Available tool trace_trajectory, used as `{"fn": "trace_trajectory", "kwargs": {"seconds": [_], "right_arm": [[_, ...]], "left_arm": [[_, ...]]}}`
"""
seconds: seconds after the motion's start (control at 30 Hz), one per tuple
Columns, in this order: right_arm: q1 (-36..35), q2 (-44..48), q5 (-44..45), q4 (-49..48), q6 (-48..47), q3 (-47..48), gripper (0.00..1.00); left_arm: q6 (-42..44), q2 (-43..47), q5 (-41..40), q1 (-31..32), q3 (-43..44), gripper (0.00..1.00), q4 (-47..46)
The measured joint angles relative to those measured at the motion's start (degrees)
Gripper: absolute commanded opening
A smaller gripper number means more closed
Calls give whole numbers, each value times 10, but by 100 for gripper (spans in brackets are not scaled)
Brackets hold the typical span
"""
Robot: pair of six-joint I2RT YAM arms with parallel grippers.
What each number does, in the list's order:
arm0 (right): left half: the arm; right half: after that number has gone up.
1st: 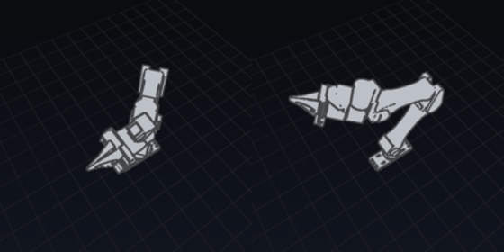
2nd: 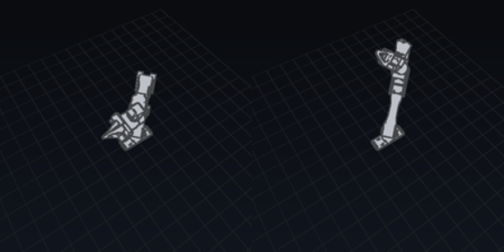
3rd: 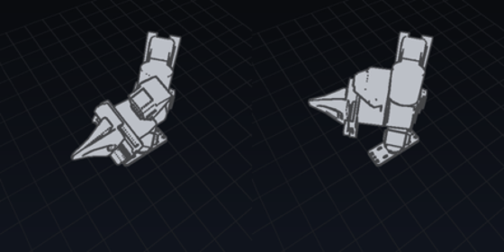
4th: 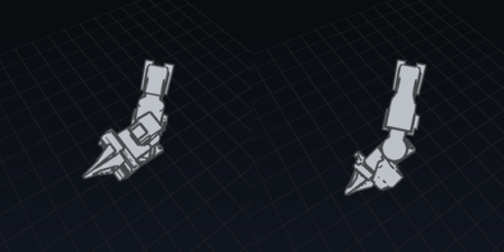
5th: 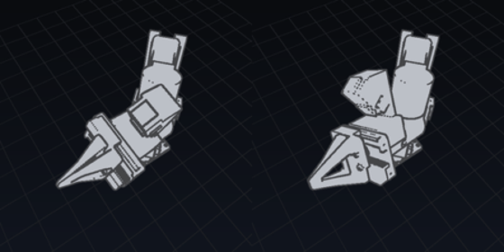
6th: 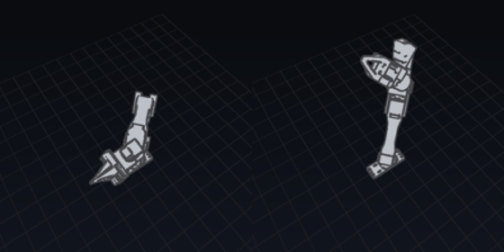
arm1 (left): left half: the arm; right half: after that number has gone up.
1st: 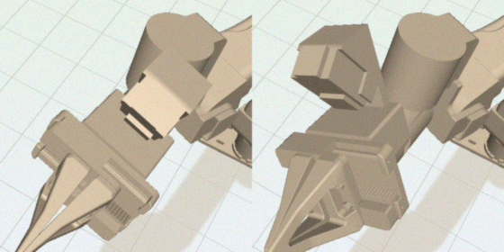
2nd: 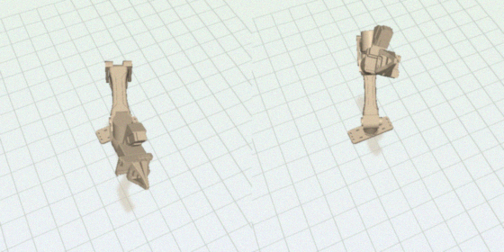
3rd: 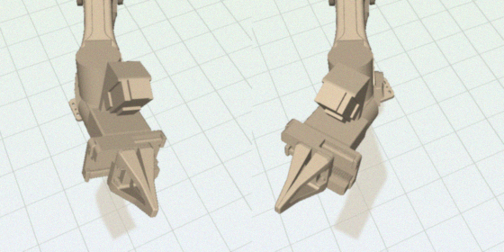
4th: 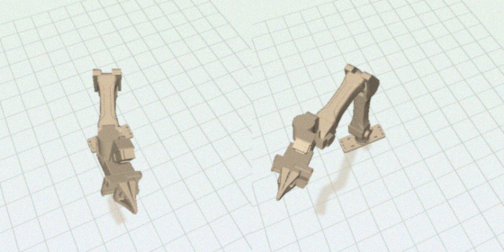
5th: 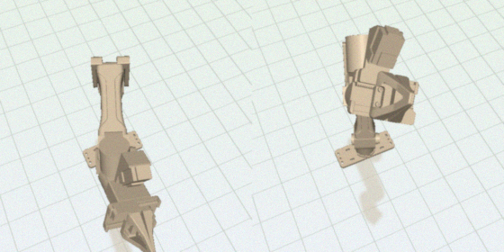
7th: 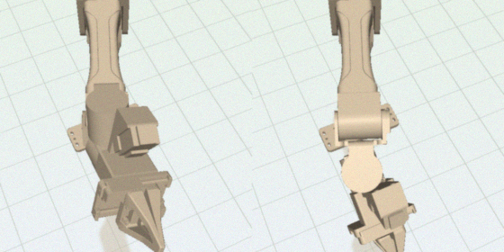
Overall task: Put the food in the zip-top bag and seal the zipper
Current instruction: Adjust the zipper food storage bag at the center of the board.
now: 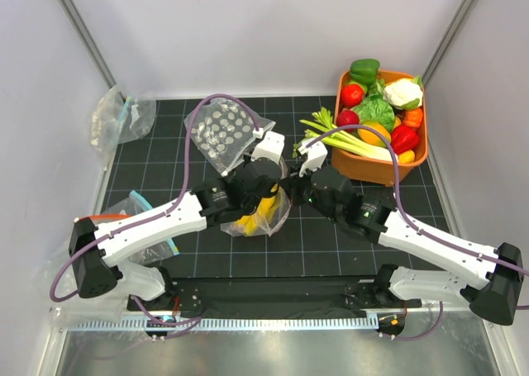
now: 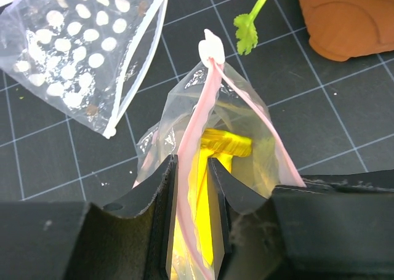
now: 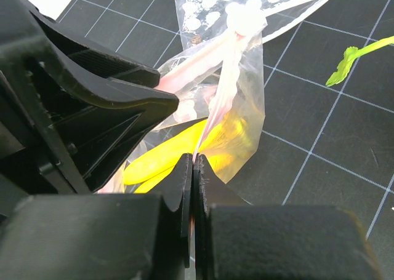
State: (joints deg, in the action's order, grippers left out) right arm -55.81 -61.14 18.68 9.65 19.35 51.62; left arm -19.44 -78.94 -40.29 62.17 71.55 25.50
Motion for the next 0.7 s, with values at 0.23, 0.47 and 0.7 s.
{"fn": "trace_trajectory", "kwargs": {"seconds": [0.23, 0.47, 0.7], "right_arm": [[0, 0, 0, 0, -2, 0, 1], [0, 0, 1, 0, -2, 0, 1], [0, 0, 1, 0, -2, 0, 1]], "left_arm": [[-18, -1, -6, 0, 6, 36, 29], [-32, -1, 16, 0, 6, 38, 46], [-44, -1, 24, 0, 6, 22, 62]]}}
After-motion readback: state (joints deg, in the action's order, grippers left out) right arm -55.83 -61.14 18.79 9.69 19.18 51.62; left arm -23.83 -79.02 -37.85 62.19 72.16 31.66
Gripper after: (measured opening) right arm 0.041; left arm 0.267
